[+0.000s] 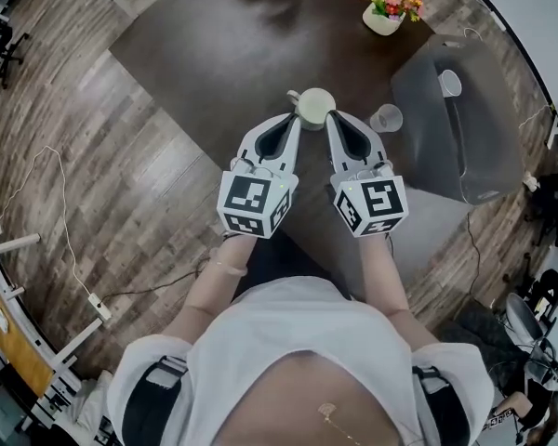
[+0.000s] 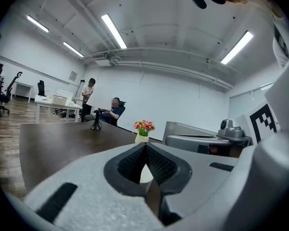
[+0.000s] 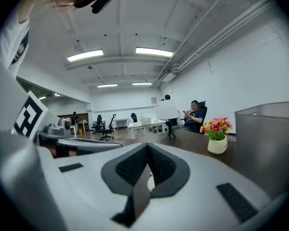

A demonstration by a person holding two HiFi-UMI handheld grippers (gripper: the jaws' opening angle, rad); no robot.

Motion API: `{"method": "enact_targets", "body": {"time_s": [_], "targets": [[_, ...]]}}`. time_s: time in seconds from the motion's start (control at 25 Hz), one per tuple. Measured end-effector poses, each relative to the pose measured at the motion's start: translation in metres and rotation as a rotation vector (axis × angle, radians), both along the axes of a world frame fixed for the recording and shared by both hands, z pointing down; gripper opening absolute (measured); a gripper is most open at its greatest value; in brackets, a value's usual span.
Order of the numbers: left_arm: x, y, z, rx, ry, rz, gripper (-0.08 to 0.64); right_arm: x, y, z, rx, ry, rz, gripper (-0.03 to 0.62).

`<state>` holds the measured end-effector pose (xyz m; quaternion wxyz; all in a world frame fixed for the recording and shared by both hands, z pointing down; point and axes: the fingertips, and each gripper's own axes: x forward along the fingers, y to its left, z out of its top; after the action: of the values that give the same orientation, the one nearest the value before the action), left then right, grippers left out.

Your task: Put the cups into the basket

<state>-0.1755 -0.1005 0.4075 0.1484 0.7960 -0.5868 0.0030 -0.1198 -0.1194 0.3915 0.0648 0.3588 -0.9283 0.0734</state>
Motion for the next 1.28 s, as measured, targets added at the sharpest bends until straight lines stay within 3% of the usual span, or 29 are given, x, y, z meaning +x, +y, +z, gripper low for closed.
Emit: {"method": "enact_targets", "body": {"time_s": [0.56, 0.76, 1.12, 1.28], "targets": [[-0.021, -0.012, 0.021, -0.034, 0.042, -0.006, 0.011, -0.017, -0.017, 0.024, -0.042, 0.077, 0.007, 0.014], [-0.027, -0.019, 0.026, -0.045, 0.051, -0.005, 0.011, -0.023, -0.023, 0.031, -0.062, 0.126, -0.040, 0.021], [-0.035, -0.035, 0.033, -0.050, 0.075, -0.004, 0.011, -0.038, -0.028, 0.057, -0.169, 0.236, -0.174, 0.360], [-0.040, -0.043, 0.039, -0.060, 0.080, -0.004, 0.011, -0.042, -0.030, 0.067, -0.187, 0.327, -0.270, 0.410]]}}
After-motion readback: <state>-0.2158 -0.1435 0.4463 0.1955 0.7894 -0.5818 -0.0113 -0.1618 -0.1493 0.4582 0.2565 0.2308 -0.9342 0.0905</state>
